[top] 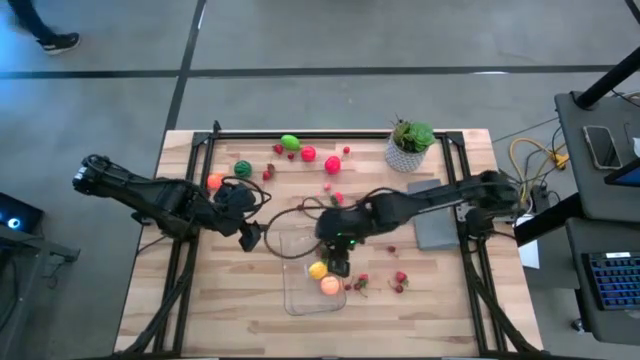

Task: Pick and placing Produce into tupperware
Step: Put the red strawberry into the transparent bin, then put the green watermelon into the transparent bin

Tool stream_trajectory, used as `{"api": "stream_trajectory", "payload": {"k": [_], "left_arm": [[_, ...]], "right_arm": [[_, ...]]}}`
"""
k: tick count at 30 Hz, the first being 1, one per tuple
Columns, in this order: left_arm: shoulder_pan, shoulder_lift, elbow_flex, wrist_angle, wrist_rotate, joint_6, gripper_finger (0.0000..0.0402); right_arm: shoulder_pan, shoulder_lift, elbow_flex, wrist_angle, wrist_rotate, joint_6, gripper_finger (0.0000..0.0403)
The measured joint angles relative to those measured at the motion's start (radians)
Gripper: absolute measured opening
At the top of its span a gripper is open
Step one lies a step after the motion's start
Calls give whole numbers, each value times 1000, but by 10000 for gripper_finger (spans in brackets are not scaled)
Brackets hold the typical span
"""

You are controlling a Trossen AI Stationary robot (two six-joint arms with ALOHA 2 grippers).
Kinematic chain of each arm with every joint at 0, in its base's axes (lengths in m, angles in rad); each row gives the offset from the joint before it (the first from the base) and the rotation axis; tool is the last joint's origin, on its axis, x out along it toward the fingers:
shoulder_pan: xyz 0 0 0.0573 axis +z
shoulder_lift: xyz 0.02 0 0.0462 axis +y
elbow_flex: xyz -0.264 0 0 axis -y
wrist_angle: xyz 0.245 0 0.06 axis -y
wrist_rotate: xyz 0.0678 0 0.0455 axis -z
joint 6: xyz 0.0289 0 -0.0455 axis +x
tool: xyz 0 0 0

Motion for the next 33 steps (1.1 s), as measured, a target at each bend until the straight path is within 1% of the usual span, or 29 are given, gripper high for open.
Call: {"api": "stream_trajectory", "payload": {"k": [3,5,9,16,19,22,24,27,30,33], "left_arm": [[-9,-45,-12,0,-6,-13,299],[-12,-77,-21,-7,-23,-24,299],[-13,-162,-57,-9,-42,-26,299],[-13,-325,-183,-5,-56,-51,299],[-13,-395,-262,56,-56,-48,299],[-12,-454,-353,165,-50,-8,299],[-11,-487,-416,246,-31,23,299],[-10,-522,-498,354,-3,82,299],[-9,-573,-562,390,-1,116,299],[1,-645,-599,398,-2,138,299]], "right_arm": [[0,59,35,-23,1,0,168],[0,87,61,-36,25,0,186],[0,114,122,-71,110,2,220],[-11,111,209,-121,247,19,271],[-24,91,239,-147,306,48,286],[-37,66,271,-190,325,83,296],[-44,60,290,-254,325,100,300],[-44,58,314,-400,324,102,301],[-44,57,320,-557,316,121,301],[-44,53,292,-656,313,169,301]]}}
